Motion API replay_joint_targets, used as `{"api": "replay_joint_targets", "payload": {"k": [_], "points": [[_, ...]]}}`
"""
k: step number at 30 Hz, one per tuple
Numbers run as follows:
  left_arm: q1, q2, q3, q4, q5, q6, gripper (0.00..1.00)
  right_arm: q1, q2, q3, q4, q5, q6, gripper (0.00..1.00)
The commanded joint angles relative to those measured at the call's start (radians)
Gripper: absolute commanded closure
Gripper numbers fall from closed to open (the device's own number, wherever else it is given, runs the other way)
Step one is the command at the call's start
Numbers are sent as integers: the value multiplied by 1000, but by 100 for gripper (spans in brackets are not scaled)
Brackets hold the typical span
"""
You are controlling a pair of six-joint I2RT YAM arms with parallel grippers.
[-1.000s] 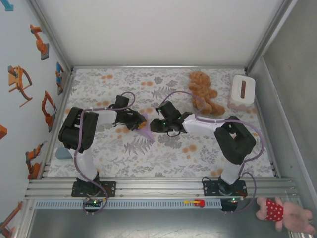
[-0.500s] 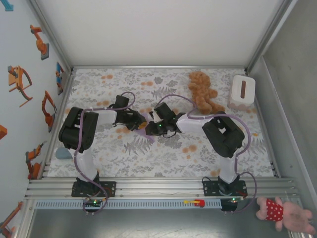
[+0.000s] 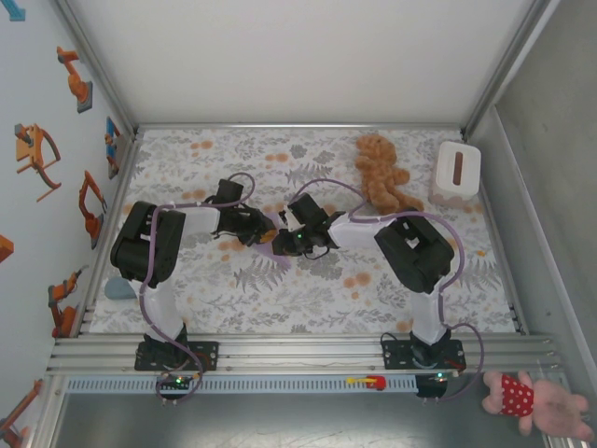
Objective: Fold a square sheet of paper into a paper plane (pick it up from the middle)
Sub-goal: Fourth fold the wing at the center of the table.
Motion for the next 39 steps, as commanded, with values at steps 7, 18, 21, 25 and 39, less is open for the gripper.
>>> {"api": "replay_joint_targets", "payload": {"k": [7,18,21,25,39], "points": [[1,37,10,-71,-19,20,83,6,35,2,-24,-24,8,85],[0,48,11,-91,-34,17,83,6,31,-24,-41,-36,14,85],[1,49,12,-97,-37,16,84,5,17,-37,-45,-31,18,85],[1,54,16,-102,-41,17,84,4,4,-54,-58,-29,18,85],[4,60,18,-122,-52,23,84,6,-69,-131,-69,-34,29,85]]}}
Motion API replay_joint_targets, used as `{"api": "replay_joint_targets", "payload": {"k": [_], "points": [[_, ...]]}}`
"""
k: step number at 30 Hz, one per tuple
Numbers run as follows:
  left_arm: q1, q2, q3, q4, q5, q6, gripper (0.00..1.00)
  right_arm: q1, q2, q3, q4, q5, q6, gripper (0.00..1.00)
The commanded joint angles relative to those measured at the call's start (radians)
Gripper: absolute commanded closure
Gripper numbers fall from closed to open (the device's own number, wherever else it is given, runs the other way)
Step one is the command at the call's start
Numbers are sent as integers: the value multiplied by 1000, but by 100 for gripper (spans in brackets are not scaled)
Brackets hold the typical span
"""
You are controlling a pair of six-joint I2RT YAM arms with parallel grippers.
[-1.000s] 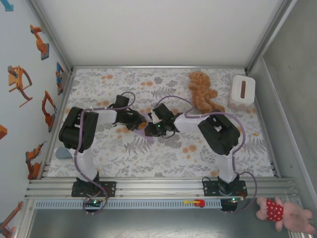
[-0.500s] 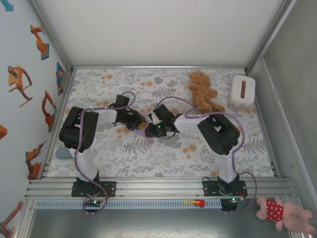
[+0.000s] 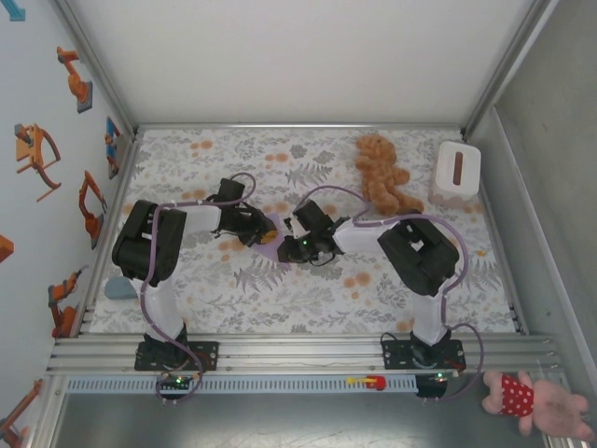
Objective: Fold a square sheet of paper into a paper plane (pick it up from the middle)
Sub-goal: Fourth fold the wing at the center of the table.
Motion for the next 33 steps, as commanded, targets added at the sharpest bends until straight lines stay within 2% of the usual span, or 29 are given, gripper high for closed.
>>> {"api": "replay_joint_targets", "payload": {"k": [1,25,33], "points": [[5,46,-6,-79,-56,23,84,5,-29,-37,-88,-19,13,85],[9,53,10,-135,-94,24,85,10,-100,-142,-129,-40,16,90],[10,64,29,-169,-107,30,85,10,-174,-141,-157,18,-8,90]]}}
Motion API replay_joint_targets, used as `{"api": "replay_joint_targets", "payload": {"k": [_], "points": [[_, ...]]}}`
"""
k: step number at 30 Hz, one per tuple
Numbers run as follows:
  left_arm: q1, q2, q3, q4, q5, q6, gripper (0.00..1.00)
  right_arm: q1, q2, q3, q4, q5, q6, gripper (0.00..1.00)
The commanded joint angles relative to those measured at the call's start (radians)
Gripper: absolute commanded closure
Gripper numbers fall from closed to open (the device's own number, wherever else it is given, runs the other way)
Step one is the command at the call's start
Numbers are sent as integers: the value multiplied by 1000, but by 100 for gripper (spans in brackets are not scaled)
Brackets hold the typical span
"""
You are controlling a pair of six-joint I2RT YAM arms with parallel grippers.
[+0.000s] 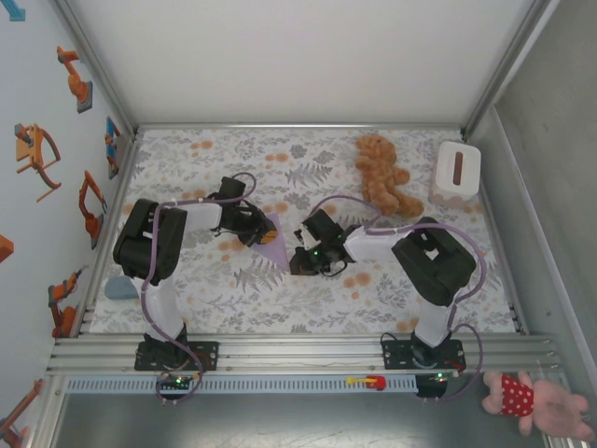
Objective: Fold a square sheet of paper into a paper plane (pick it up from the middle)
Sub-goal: Fourth fold the wing at the center of the table.
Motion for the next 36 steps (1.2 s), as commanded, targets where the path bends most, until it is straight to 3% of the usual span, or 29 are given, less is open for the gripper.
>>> {"api": "replay_joint_targets", "payload": {"k": [1,7,17,26,36], "points": [[9,51,-6,-106,-101,31,85,7,-69,-7,-67,45,-20,90],[8,51,-3,-116,-106,34,85,7,-88,53,-97,151,-67,86],[3,55,-2,-117,-106,24,84,44,39,232,-234,261,-143,61],[2,65,-4,-121,-112,8,82,50,103,266,-239,216,-154,62],[2,73,-1,-130,-116,4,81,49,130,243,-242,206,-152,73]]}}
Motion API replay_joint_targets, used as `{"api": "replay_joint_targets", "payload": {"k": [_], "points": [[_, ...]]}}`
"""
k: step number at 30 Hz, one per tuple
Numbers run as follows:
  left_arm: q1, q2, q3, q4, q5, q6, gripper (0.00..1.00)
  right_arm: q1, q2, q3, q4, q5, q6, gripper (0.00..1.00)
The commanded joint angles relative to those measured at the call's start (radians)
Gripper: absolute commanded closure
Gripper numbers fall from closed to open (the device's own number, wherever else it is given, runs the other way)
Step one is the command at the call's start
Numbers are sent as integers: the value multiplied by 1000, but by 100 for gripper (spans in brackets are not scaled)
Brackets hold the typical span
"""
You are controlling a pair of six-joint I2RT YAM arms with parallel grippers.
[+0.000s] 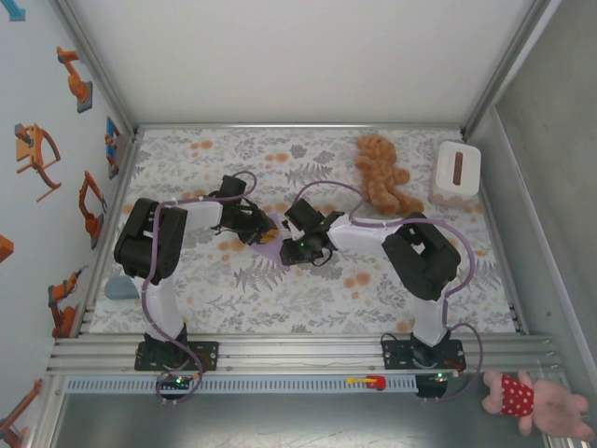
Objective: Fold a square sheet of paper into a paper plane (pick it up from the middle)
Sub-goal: Fourth fold the wing at the center of the table.
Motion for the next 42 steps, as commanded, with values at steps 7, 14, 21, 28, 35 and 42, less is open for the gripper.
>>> {"api": "replay_joint_targets", "payload": {"k": [7,14,21,28,35,42], "points": [[3,69,-22,-103,-116,-5,80,5,56,-7,-47,-6,-9,76],[1,79,-20,-106,-114,3,80,6,-90,-36,25,64,6,79],[0,76,-21,-107,-114,7,82,5,-60,9,103,-1,22,85],[-2,61,-23,-107,-108,8,84,4,29,36,188,-85,48,91],[-2,50,-14,-107,-102,13,84,-3,74,-3,214,-92,55,93],[0,43,-1,-112,-96,20,84,-12,72,-90,215,-84,59,94]]}}
